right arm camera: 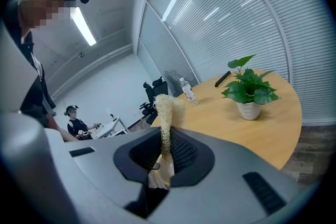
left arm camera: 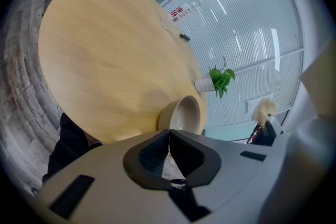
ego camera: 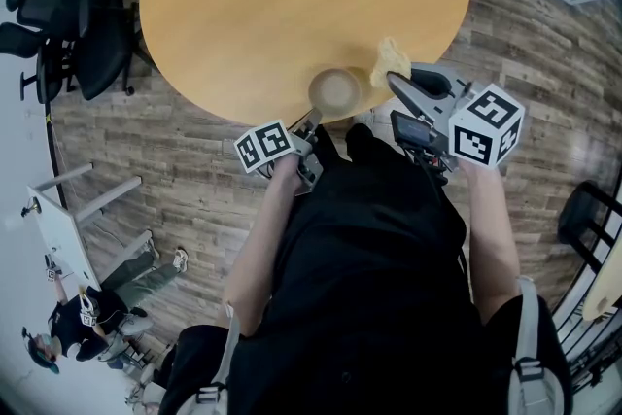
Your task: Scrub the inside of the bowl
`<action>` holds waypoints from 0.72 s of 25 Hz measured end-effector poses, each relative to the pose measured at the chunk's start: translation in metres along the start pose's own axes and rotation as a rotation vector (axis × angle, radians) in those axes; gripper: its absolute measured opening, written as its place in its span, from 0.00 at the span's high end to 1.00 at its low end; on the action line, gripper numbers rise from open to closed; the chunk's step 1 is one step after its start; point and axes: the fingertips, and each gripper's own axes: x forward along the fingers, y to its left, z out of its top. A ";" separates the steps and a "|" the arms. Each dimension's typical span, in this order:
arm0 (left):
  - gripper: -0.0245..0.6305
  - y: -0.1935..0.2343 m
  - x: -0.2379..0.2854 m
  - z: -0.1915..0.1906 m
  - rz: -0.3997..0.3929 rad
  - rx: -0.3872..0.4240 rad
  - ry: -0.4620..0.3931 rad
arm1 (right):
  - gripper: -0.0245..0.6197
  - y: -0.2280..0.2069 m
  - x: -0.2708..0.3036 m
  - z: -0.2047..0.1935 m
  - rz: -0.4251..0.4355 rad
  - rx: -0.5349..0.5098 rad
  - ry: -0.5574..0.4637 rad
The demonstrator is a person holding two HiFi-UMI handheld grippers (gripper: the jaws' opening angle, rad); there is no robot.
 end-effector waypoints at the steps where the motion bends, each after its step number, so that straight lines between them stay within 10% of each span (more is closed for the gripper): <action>1: 0.93 0.000 0.000 0.000 -0.001 -0.001 -0.001 | 0.90 0.000 0.000 -0.001 0.001 -0.001 0.001; 18: 0.94 -0.022 -0.018 0.027 -0.005 0.111 -0.117 | 0.90 0.025 0.029 -0.024 0.051 -0.044 0.094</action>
